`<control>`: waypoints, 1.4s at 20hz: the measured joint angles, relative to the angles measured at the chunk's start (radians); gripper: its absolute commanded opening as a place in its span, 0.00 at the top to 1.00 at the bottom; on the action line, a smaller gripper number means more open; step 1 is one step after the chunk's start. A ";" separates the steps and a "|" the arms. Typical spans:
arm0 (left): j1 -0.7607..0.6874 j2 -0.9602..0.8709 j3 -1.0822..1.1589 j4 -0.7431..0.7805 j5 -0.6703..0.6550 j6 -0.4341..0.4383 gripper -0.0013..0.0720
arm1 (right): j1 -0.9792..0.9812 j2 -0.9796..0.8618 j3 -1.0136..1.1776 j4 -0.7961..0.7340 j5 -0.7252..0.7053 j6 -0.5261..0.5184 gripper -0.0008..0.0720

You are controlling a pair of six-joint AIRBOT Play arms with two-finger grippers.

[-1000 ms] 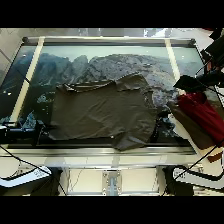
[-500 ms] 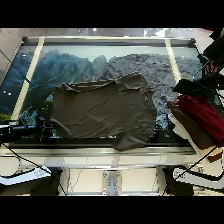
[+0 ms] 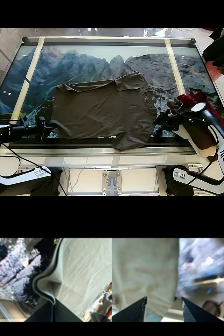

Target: Fold the shirts.

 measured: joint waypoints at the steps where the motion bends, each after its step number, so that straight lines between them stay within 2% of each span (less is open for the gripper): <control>1: 0.000 0.000 0.000 0.000 -0.001 0.008 0.97 | 0.000 0.002 -0.037 0.013 -0.019 -0.001 0.32; 5: 0.000 0.000 0.000 -0.003 -0.006 0.021 0.97 | 0.002 0.005 -0.128 0.119 -0.080 -0.023 0.34; 6: 0.000 0.000 0.000 -0.003 -0.007 0.022 0.97 | 0.006 0.005 -0.138 0.146 -0.098 -0.032 0.41; 8: 0.000 0.000 0.000 -0.003 -0.007 0.024 0.97 | 0.029 0.005 -0.153 0.177 -0.150 -0.051 0.95; 11: 0.002 0.011 0.001 -0.016 -0.012 0.036 0.97 | 0.080 0.006 -0.158 0.238 -0.170 -0.105 0.97; 15: 0.035 0.121 0.032 -0.169 -0.091 0.109 0.97 | 0.113 0.096 -0.099 0.358 -0.027 -0.207 0.97; 18: 0.099 0.298 0.083 -0.341 -0.174 0.154 0.97 | 0.120 0.276 0.017 0.386 0.107 -0.227 0.97; 22: 0.103 0.508 0.240 -0.447 -0.290 0.175 0.97 | 0.123 0.580 0.236 0.304 0.214 -0.138 0.97; 25: 0.054 0.563 0.454 -0.477 -0.343 0.177 0.97 | 0.124 0.769 0.439 0.162 0.210 -0.023 0.97; 28: 0.046 0.583 0.698 -0.485 -0.346 0.158 0.97 | 0.124 0.857 0.657 0.042 0.191 0.066 0.97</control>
